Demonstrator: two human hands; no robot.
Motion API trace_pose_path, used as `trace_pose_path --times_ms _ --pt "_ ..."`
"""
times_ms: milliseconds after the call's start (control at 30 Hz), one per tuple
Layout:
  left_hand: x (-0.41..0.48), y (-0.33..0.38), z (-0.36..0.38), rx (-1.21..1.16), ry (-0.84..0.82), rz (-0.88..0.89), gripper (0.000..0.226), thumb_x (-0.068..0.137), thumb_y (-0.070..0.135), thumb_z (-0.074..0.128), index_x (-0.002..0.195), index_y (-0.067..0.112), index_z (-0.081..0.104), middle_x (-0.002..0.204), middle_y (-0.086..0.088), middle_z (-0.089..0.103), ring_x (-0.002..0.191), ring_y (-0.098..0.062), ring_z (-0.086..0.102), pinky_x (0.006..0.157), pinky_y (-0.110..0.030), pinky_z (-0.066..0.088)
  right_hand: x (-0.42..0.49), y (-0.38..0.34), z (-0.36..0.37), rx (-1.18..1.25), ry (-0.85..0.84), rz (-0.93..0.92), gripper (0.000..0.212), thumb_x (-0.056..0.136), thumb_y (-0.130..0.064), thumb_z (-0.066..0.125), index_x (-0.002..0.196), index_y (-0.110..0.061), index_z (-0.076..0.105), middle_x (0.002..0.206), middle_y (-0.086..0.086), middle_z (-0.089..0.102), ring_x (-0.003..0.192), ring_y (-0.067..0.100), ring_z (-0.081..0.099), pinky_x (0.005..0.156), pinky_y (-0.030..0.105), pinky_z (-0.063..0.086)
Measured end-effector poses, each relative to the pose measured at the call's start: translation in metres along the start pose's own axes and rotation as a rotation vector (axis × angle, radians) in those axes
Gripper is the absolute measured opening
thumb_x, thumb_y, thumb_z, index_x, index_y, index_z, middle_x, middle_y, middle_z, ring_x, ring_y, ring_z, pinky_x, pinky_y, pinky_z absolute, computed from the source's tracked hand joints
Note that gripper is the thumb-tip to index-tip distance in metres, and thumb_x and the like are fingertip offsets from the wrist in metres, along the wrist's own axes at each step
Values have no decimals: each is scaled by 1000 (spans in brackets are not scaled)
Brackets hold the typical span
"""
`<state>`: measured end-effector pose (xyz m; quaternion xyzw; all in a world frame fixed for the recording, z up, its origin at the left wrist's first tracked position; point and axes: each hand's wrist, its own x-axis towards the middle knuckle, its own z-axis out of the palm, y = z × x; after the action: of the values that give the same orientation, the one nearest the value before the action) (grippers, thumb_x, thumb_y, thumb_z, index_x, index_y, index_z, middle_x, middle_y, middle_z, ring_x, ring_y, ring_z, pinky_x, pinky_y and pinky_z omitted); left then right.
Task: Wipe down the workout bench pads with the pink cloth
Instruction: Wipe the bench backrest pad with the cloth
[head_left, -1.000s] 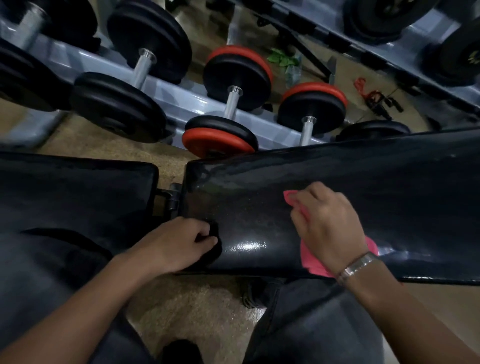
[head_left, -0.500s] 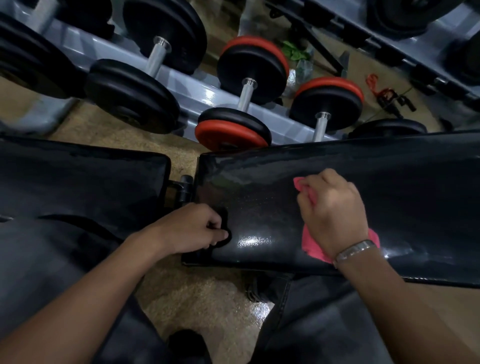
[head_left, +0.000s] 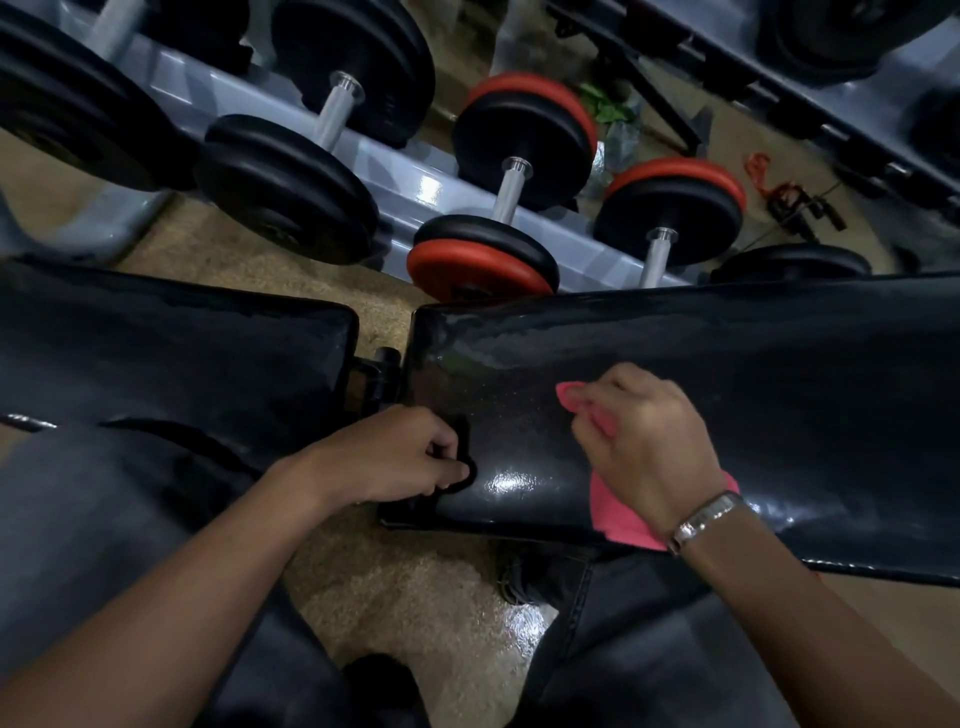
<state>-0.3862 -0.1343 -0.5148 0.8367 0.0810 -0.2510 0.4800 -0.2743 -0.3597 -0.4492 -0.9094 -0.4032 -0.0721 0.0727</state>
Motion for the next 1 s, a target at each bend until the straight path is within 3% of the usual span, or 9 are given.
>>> trace_pose_path --times_ms 100,167,267,333,433,533,667,800,1000 --pt "-1 1 -3 10 -14 -9 29 96 42 69 76 21 72 75 4 76 57 0 62 49 -13 41 15 2 5 -29 51 111 19 82 -17 60 92 -16 76 84 3 63 74 29 63 71 43 53" --pt "-3 -1 -6 20 -36 -35 29 94 42 69 75 21 73 72 3 75 56 -5 63 52 -22 47 12 -9 13 -70 83 144 19 82 -11 60 95 -11 74 84 8 60 71 31 60 69 44 53" --pt "-5 -5 -13 48 -98 -101 27 93 39 71 76 19 77 77 1 76 71 -17 72 61 -32 55 -3 -18 17 -46 21 20 21 84 -11 62 100 -13 75 83 6 59 68 28 59 65 42 52" --pt "-6 -9 -16 89 -145 -153 26 94 37 71 78 18 79 81 3 77 80 -15 72 63 -25 50 2 -12 15 -9 -1 -4 20 82 -14 62 96 -16 76 83 3 62 68 27 62 66 41 52" --pt "-4 -12 -17 139 -201 -212 22 94 32 71 80 18 78 74 9 70 73 -6 64 56 -17 44 18 -15 19 -31 32 110 14 84 -11 62 91 -10 74 84 7 61 69 30 62 68 44 54" --pt "-1 -13 -15 157 -226 -238 13 92 24 74 81 16 76 69 8 65 72 -8 60 58 -20 45 15 -33 28 -64 46 127 17 82 -3 66 97 -7 73 84 11 58 68 31 58 64 41 55" --pt "1 -18 -16 218 -304 -275 14 87 25 79 92 12 78 91 -2 76 89 -17 69 70 -27 50 10 -31 29 -5 -38 -25 20 81 -7 67 98 -12 76 83 6 61 69 27 61 68 39 55" --pt "1 -22 -17 255 -368 -302 22 90 28 78 102 10 79 105 -4 78 103 -21 72 79 -31 55 27 -37 36 -18 -6 92 13 81 -5 66 91 -7 75 82 9 61 68 29 62 66 42 56" --pt "3 -27 -16 295 -364 -284 16 86 24 80 99 14 79 106 -5 78 104 -22 71 94 -40 60 23 -46 42 11 -85 -54 16 81 -11 65 93 -15 75 83 3 60 69 25 61 71 38 54"
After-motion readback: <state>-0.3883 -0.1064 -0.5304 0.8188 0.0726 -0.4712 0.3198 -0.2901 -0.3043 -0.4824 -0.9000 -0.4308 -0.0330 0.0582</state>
